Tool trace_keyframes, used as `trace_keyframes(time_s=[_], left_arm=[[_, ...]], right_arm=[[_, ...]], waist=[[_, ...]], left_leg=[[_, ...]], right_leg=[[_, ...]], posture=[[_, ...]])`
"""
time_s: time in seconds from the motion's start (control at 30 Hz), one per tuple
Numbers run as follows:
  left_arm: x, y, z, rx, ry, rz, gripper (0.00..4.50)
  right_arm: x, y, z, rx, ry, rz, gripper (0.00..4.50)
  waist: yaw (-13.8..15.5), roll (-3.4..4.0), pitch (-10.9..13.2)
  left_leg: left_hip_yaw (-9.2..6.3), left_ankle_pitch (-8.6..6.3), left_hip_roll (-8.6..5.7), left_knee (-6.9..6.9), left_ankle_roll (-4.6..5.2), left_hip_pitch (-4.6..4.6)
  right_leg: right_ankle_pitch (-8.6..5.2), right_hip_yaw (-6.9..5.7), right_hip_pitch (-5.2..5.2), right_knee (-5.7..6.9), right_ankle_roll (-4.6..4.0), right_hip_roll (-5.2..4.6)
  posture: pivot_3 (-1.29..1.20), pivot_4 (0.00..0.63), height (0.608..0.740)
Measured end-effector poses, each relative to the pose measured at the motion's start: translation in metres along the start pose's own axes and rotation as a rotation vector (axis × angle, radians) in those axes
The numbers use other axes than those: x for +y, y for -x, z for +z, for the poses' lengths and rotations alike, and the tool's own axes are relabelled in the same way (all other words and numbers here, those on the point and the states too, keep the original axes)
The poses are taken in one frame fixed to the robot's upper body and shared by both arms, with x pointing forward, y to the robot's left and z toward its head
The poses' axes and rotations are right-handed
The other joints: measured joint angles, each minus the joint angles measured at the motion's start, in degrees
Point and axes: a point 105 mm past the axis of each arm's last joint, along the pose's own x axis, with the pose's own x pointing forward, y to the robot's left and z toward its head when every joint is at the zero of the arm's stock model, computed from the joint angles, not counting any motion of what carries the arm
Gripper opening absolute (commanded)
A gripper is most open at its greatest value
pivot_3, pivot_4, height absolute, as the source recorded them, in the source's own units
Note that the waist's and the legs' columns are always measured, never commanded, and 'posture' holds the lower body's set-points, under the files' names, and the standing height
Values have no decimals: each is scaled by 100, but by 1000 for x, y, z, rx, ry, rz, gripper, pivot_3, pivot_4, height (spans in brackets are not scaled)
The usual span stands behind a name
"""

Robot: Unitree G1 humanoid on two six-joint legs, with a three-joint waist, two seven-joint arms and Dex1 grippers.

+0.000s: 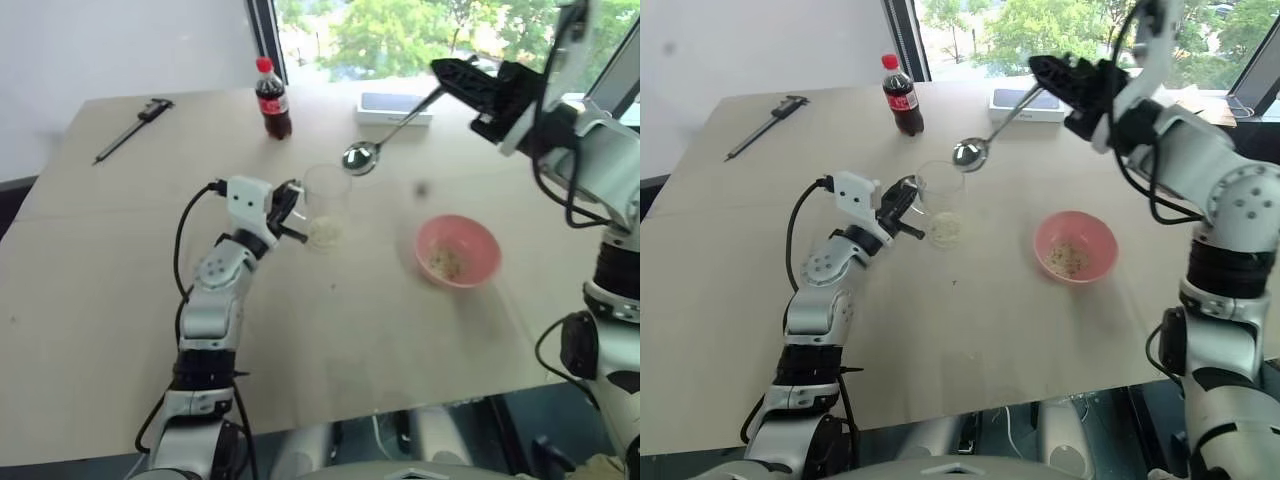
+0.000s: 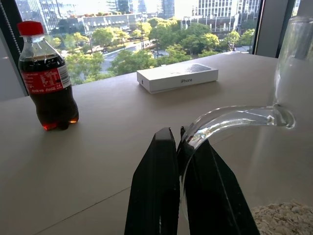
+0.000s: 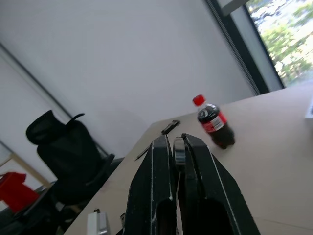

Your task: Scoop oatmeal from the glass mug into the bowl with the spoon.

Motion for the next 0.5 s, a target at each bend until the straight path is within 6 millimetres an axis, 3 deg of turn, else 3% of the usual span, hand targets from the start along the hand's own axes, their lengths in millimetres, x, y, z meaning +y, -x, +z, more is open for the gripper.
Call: trace_keyframes(time_s=[0.17,0.47,0.5], left_arm=[[-3,11,-12,23,47,43,39],[-6,16,-17,21,45,61,39],[-7,16,-16,16,42,65,12]], right_arm=[[-3,-20,-30,109,1,14,0],[-3,-32,-64,253,117,28,0],[-3,-33,-69,266,125,29,352]], waist=[[-1,0,0],[-35,3,-1],[-30,3,-1]], left_leg=[[-2,0,-7,0,0,-4],[-2,0,-5,0,0,1],[-3,0,-5,0,0,0]], right_leg=[[0,-1,-2,-3,0,-2],[0,0,-3,1,0,1],[0,-2,-3,1,0,1]], posture=[[0,150,740],[0,150,740],[0,150,740]])
